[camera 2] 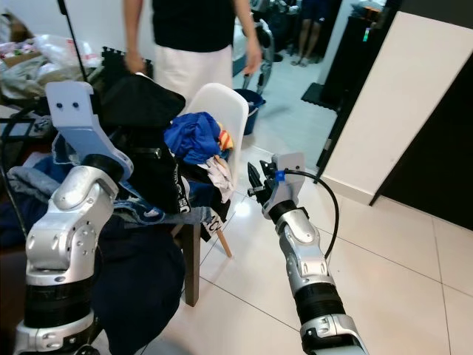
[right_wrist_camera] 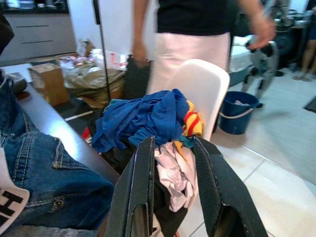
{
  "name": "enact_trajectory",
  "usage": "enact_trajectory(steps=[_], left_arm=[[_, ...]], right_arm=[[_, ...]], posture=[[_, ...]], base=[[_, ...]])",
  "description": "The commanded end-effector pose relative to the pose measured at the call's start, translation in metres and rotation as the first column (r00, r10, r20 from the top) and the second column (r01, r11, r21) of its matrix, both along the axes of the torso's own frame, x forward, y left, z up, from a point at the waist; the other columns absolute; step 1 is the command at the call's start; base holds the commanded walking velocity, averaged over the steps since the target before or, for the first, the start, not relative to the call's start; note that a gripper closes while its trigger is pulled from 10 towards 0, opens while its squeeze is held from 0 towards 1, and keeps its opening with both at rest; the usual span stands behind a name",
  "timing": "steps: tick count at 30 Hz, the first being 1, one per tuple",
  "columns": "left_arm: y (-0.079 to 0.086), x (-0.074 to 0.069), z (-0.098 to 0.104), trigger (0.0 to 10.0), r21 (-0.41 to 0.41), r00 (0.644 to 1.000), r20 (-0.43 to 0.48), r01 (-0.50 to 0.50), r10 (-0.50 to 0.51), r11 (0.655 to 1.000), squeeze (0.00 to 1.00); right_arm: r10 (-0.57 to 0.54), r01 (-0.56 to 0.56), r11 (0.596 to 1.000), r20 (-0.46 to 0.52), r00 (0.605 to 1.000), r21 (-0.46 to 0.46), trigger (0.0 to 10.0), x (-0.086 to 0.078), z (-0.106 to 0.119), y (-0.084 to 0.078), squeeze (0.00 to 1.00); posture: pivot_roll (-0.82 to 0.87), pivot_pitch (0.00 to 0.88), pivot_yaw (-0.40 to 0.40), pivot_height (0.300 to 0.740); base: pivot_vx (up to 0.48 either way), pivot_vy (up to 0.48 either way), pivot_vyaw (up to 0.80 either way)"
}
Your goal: Hang hanger
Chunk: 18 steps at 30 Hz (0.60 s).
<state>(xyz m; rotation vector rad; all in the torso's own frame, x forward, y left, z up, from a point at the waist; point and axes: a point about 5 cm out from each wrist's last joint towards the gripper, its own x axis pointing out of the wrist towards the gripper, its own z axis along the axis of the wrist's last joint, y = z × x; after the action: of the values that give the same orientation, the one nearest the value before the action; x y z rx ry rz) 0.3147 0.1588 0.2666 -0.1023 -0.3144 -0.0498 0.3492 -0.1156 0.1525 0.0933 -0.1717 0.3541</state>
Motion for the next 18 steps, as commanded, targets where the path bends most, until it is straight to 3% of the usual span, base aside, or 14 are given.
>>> enact_trajectory(steps=[1, 18], left_arm=[[-0.0051, -0.0001, -0.002, 10.0, 0.009, 1.0, -0.015, 0.017, -0.017, 1.0, 0.0], [-0.0032, -0.0002, -0.0025, 10.0, -0.001, 0.999, -0.032, 0.015, -0.015, 1.0, 0.0]], right_arm=[[-0.018, 0.018, 1.0, -0.019, 1.0, -0.01, 10.0, -0.0006, -0.0046, -0.0077, 0.0], [-0.03, 0.029, 0.999, -0.024, 0.999, -0.013, 10.0, 0.0003, -0.0065, -0.0122, 0.0]], posture=[[0.02, 0.0, -0.141, 0.74], [0.01, 0.0, -0.129, 0.74]], base=[[0.0, -0.48, 0.0], [0.0, -0.48, 0.0]])
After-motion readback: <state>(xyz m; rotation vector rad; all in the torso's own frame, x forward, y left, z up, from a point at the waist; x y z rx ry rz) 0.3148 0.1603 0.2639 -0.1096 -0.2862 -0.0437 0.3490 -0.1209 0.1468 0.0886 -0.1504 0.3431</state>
